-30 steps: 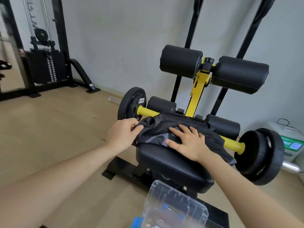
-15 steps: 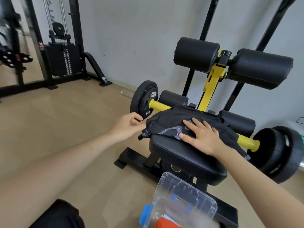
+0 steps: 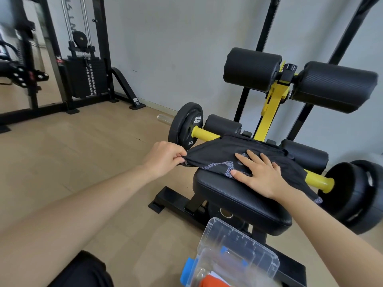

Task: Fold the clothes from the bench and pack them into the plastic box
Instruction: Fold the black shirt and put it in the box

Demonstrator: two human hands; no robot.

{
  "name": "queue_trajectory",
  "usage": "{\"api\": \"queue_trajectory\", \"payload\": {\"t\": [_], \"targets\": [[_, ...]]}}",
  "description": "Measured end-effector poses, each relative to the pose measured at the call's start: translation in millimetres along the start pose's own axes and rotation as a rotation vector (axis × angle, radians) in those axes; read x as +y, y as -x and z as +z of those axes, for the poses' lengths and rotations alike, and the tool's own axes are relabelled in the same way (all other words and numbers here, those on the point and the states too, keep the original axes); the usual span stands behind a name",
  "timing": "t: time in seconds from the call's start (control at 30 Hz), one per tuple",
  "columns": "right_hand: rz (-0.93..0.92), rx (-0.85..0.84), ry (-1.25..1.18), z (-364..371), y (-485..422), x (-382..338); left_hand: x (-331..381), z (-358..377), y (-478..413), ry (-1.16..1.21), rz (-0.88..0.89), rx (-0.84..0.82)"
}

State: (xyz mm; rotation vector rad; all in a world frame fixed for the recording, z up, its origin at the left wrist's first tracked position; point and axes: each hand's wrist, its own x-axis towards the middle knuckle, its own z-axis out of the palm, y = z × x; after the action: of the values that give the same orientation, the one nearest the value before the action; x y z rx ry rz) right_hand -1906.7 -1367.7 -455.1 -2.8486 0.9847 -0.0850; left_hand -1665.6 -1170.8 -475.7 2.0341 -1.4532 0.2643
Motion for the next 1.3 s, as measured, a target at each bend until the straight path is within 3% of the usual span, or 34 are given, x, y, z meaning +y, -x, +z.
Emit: {"api": "queue_trajectory", "payload": {"t": [0.13, 0.23, 0.33, 0.53, 0.8, 0.93, 1.03, 1.3], "targets": [[-0.006, 0.002, -0.021, 0, 1, 1, -17, -14, 4, -0.105, -0.003, 0.050], [-0.020, 0.018, -0.054, -1, 2, 3, -22, -14, 7, -0.210, -0.160, -0.040], [-0.056, 0.053, -0.103, -4, 5, 6, -20, -16, 8, -0.225, -0.232, -0.007], [-0.201, 0.141, -0.227, -15, 21, 28, 27, -10, 2, -0.057, 0.031, 0.034], [-0.279, 0.240, -0.065, -19, 58, 76, 95, 29, -12, 0.034, 0.316, -0.102], [-0.319, 0.352, -0.010, -14, 61, 83, 124, 54, -20, -0.059, 0.348, -0.200], [-0.332, 0.394, -0.068, -14, 61, 77, 136, 61, -29, -0.092, 0.341, -0.184], [-0.130, 0.162, -0.526, -29, 104, 84, 121, 29, -24, 0.070, 0.299, -0.417]]}}
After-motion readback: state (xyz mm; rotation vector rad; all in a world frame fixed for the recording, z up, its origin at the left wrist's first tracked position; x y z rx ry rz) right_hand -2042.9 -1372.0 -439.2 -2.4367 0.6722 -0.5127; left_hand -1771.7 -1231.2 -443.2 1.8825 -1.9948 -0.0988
